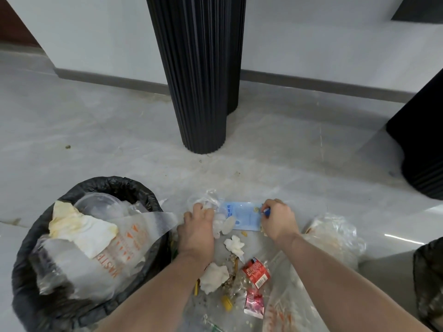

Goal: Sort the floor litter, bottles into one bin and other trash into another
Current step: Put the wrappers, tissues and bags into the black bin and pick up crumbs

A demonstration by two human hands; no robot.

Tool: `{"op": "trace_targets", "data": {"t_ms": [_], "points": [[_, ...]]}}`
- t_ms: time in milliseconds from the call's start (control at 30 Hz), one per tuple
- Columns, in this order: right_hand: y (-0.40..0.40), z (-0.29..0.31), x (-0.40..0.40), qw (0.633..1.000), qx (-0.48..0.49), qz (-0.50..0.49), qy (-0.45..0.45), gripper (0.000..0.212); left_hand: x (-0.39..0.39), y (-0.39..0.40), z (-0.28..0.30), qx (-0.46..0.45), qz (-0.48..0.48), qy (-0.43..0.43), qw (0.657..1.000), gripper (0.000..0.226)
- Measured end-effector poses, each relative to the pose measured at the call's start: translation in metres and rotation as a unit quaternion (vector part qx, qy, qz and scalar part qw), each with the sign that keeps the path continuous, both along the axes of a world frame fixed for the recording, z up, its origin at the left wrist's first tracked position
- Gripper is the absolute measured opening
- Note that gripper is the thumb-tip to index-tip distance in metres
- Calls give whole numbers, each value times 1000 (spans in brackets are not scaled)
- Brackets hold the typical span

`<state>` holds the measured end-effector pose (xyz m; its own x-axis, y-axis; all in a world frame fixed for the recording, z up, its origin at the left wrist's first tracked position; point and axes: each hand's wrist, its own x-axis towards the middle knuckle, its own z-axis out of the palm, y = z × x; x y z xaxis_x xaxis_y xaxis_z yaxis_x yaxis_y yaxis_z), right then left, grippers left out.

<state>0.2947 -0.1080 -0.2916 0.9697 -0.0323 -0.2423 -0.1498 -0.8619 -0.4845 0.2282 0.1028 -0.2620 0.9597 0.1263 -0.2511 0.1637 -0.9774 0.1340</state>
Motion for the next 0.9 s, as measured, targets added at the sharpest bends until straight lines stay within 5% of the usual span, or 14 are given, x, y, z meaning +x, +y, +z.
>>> {"op": "trace_targets", "data": {"t_ms": [467,900], "points": [[-5,72,-12,997,35,-71,-12,27,-3,-6,65,-100,4,-50,994,53],[-10,223,-60,995,34,-61,-68,31,-35,3,205,-104,-23,-139,985,49]]}}
